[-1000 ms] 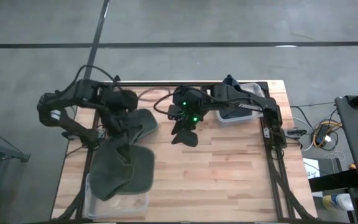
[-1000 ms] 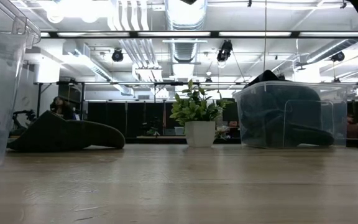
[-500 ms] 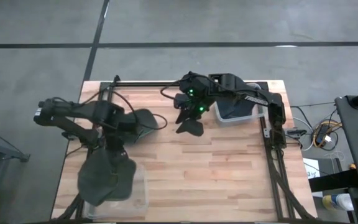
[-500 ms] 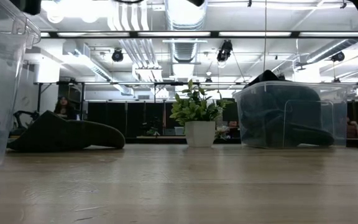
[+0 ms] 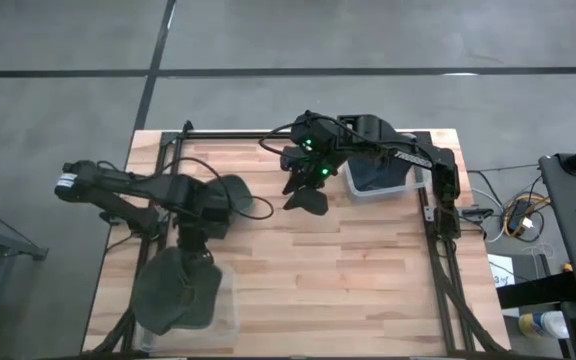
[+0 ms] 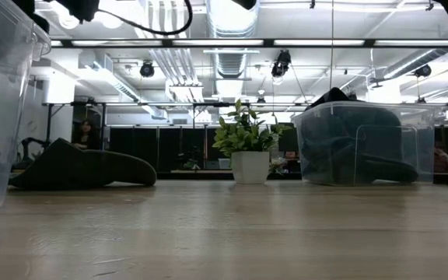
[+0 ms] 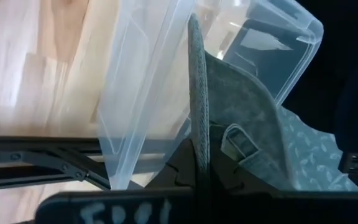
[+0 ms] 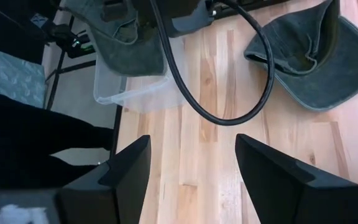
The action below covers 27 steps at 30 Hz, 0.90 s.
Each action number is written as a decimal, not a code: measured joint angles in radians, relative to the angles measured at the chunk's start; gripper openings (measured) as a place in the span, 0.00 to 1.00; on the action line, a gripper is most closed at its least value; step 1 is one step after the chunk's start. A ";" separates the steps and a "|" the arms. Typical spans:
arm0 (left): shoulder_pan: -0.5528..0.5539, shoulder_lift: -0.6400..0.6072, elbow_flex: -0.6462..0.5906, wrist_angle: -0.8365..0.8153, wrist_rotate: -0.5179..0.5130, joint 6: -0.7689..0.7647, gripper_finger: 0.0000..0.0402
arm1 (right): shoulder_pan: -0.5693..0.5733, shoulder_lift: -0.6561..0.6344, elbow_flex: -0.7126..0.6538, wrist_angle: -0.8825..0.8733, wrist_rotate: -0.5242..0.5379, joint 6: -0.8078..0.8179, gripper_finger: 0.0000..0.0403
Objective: Pick & Place hat
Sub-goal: Put the bottom black cap into the bottom transparent bin
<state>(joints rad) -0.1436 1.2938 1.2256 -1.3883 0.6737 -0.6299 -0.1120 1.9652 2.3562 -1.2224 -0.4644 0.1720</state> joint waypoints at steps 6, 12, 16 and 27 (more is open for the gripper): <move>0.000 0.003 -0.037 0.055 0.041 -0.036 0.02 | -0.001 0.000 0.000 0.000 0.000 -0.004 0.57; -0.001 0.004 -0.074 0.170 0.094 -0.130 0.03 | -0.005 0.000 0.000 0.005 0.023 -0.020 0.57; -0.002 0.005 -0.088 0.173 0.091 -0.152 0.04 | -0.009 0.000 0.000 0.006 0.023 -0.027 0.57; -0.019 0.005 -0.098 0.177 0.080 -0.180 0.28 | -0.009 0.000 0.000 0.005 0.022 -0.046 0.57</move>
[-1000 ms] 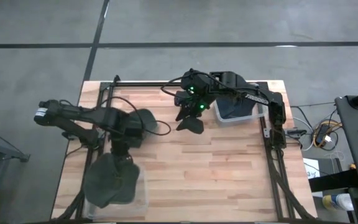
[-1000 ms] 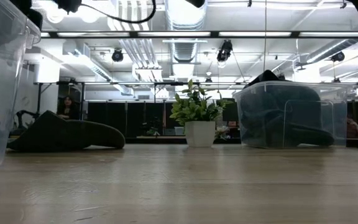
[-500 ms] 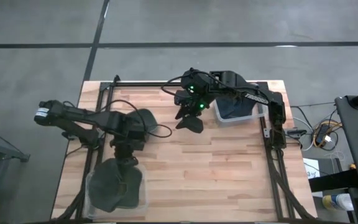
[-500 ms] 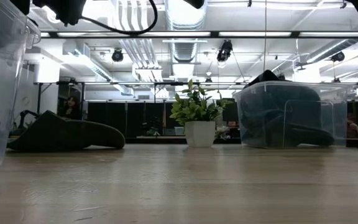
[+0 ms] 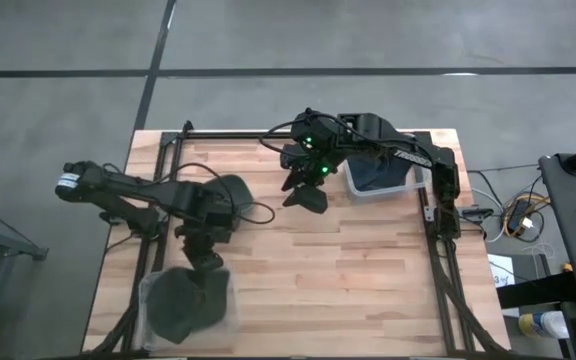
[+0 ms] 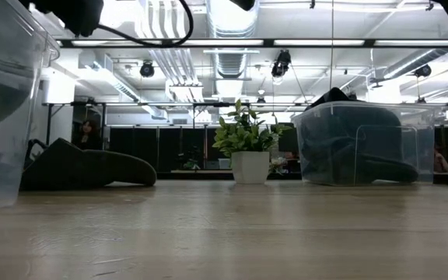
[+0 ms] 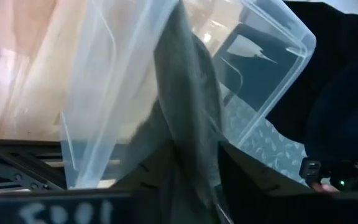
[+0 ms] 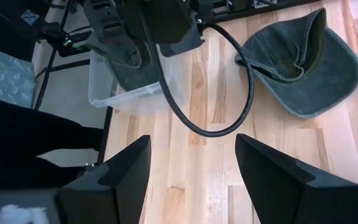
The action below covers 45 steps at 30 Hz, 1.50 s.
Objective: Pick & Place hat
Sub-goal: Put the bottom black cap into the bottom transparent bin, then put the black cap into the bottom transparent bin
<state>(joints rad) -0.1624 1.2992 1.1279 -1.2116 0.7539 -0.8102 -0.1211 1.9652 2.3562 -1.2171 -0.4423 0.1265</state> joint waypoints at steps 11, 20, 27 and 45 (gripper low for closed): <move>0.002 -0.016 0.141 -0.079 0.015 -0.041 0.42 | 0.000 0.000 0.000 0.000 -0.001 -0.006 0.57; 0.013 -0.015 0.418 -0.191 -0.124 -0.024 0.42 | 0.000 0.000 -0.003 0.012 0.003 0.000 0.57; 0.047 -0.015 0.568 -0.246 -0.467 0.102 0.42 | 0.000 0.032 -0.014 0.135 0.023 0.157 0.56; 0.184 -0.008 0.684 -0.361 -0.707 0.573 0.42 | 0.071 0.147 -0.038 0.174 0.189 0.450 0.54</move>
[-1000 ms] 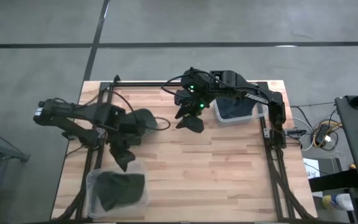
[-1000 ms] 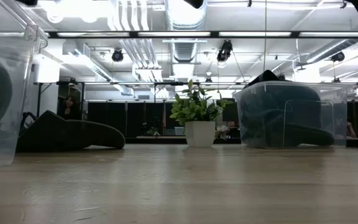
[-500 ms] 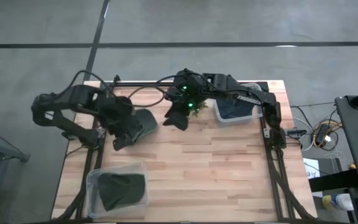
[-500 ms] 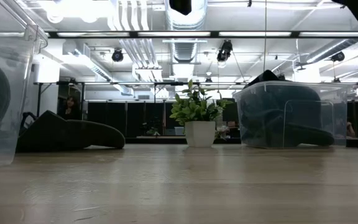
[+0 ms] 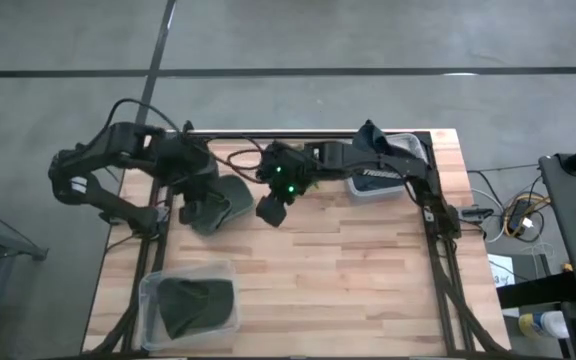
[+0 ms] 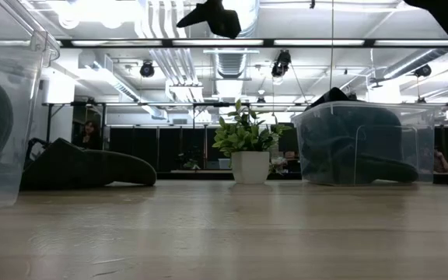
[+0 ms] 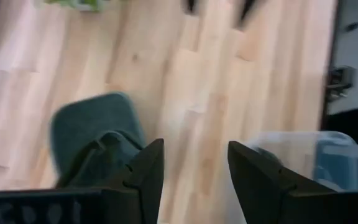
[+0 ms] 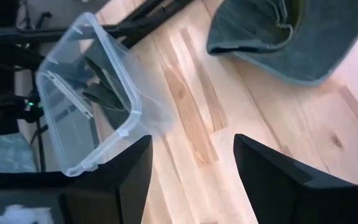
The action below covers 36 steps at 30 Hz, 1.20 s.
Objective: Pick & Place hat
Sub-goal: Put the black cap into the bottom transparent bin
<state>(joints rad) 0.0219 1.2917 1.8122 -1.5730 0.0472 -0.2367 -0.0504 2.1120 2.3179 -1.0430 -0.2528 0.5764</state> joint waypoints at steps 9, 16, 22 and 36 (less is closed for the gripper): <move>0.303 0.077 -0.006 0.005 0.017 0.233 0.42 | 0.103 0.000 -0.023 -0.005 0.068 0.068 0.54; 0.571 0.171 -0.065 0.003 0.122 0.350 0.42 | 0.158 -0.007 -0.020 -0.085 0.159 0.071 0.54; 0.697 0.277 -0.109 0.002 0.193 0.312 0.42 | 0.185 -0.026 -0.020 -0.147 0.194 0.074 0.54; 0.790 0.544 -0.130 0.063 0.078 0.401 0.42 | 0.188 -0.066 -0.021 -0.155 0.254 0.000 0.54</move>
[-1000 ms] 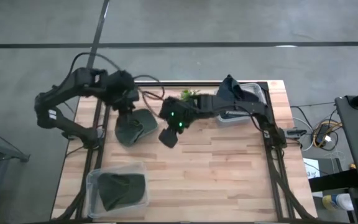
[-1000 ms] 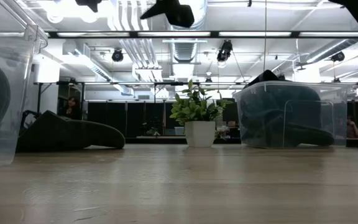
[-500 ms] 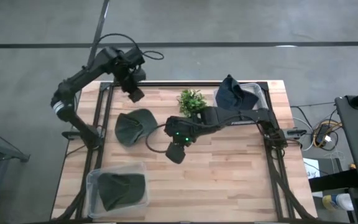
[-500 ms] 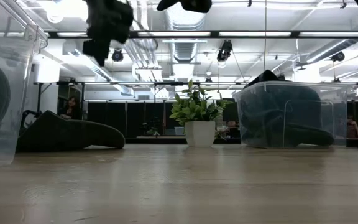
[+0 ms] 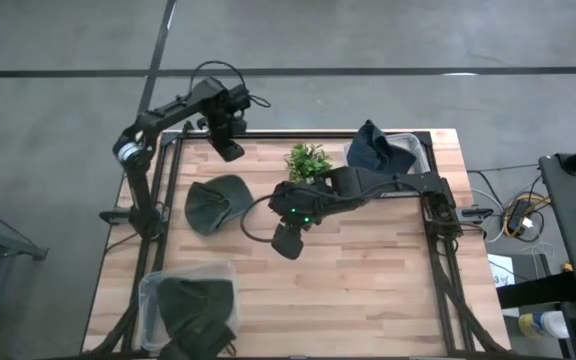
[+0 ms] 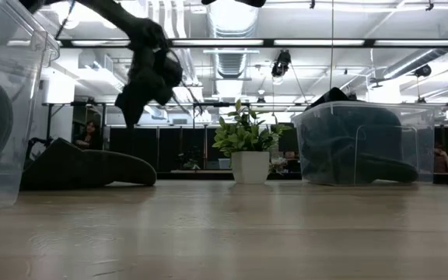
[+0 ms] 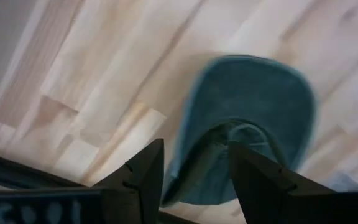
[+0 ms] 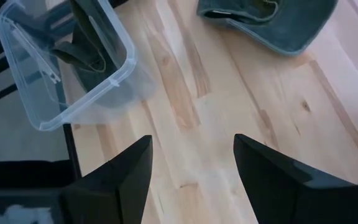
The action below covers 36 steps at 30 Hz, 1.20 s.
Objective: Pick & Place hat
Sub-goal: Put the black cap into the bottom transparent bin
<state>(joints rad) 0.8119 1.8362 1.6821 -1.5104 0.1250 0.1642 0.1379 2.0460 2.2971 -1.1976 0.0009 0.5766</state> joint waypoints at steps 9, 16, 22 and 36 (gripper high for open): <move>0.016 0.148 -0.001 -0.005 -0.012 0.002 0.42 | -0.005 -0.005 0.023 0.006 0.003 -0.001 0.54; 0.013 0.180 0.025 -0.068 -0.055 -0.006 0.42 | -0.008 -0.006 0.032 0.005 0.003 -0.003 0.54; 0.014 0.126 0.034 -0.061 -0.089 -0.028 0.42 | -0.014 -0.011 0.033 0.006 0.003 -0.028 0.54; -0.092 0.078 0.015 -0.053 0.180 -0.284 0.42 | -0.016 -0.017 0.033 0.004 0.001 -0.086 0.54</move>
<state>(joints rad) 0.7195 1.9143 1.6968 -1.5631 0.3051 -0.1195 0.1221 2.0293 2.3302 -1.1937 0.0017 0.4911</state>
